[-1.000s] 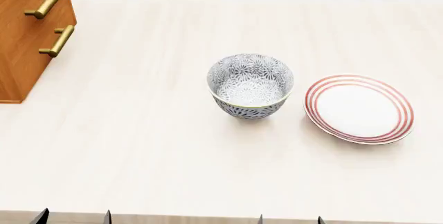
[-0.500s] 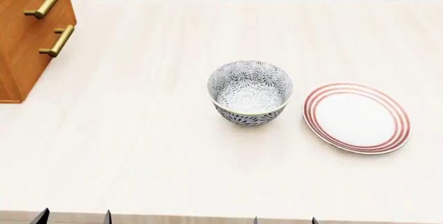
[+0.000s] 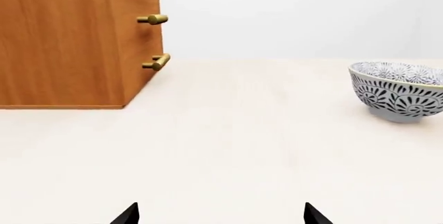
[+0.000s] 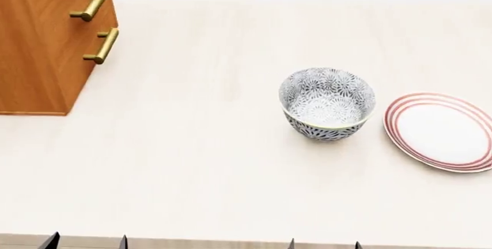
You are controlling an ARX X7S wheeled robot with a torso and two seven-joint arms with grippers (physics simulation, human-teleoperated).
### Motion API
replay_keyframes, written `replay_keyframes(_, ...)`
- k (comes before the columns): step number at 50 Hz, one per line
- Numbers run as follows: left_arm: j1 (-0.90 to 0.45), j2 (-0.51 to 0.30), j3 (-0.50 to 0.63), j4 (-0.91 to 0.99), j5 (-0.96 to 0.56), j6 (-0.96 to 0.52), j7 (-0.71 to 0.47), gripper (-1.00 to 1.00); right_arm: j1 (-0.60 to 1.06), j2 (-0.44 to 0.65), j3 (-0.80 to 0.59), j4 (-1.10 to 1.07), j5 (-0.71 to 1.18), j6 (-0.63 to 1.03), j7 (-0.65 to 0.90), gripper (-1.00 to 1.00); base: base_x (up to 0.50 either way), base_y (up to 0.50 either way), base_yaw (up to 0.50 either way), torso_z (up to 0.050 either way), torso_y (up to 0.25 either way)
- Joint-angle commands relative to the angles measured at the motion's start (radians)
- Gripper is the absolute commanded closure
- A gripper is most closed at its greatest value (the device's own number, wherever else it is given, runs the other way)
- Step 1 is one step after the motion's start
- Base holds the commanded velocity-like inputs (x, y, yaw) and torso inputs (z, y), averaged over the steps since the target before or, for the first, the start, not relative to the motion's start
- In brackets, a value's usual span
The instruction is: Put the bowl on top of the cabinet.
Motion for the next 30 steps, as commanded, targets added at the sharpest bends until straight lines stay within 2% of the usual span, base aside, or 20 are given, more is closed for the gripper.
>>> replay_keyframes(1,-0.007,-0.013,0.015,-0.007,-0.016,-0.008,-0.015,-1.00,-0.001,0.011,-0.012,-0.002,0.016,-0.006,0.018,-1.00,0.00,0.50,0.00,0.000,0.000)
replay_keyframes(7,-0.005,-0.019,0.021,-0.003,-0.024,-0.006,-0.022,-1.00,-0.002,0.019,-0.029,0.001,0.007,-0.019,0.028,-1.00,0.00,0.48,0.00,0.000,0.000)
replay_keyframes(20,-0.008,-0.031,0.033,-0.007,-0.044,-0.005,-0.029,-1.00,-0.016,0.033,-0.044,-0.012,0.014,-0.057,0.044,-1.00,0.00,0.23,0.00,0.000,0.000)
replay_keyframes(27,-0.006,-0.037,0.040,-0.004,-0.051,-0.004,-0.034,-1.00,-0.013,0.040,-0.055,-0.010,0.020,-0.048,0.047,-1.00,0.00,0.50,0.00,0.000,0.000)
replay_keyframes(30,-0.006,-0.040,0.041,-0.003,-0.055,-0.003,-0.036,-1.00,-0.006,0.045,-0.056,-0.018,0.060,-0.005,0.028,-1.00,0.00,0.04,0.00,0.000,0.000)
